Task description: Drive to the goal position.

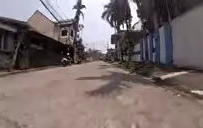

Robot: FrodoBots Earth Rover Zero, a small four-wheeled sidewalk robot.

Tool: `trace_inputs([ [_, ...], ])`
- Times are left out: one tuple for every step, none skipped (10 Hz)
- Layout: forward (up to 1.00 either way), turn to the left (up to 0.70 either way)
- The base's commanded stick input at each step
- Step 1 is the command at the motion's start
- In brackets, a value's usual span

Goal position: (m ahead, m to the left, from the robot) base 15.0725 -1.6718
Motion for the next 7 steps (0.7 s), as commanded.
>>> trace_inputs([
  [1.00, 0.01],
  [1.00, 0.01],
  [1.00, 0.01],
  [1.00, 0.01],
  [1.00, 0.01],
  [1.00, 0.01],
  [1.00, 0.01],
])
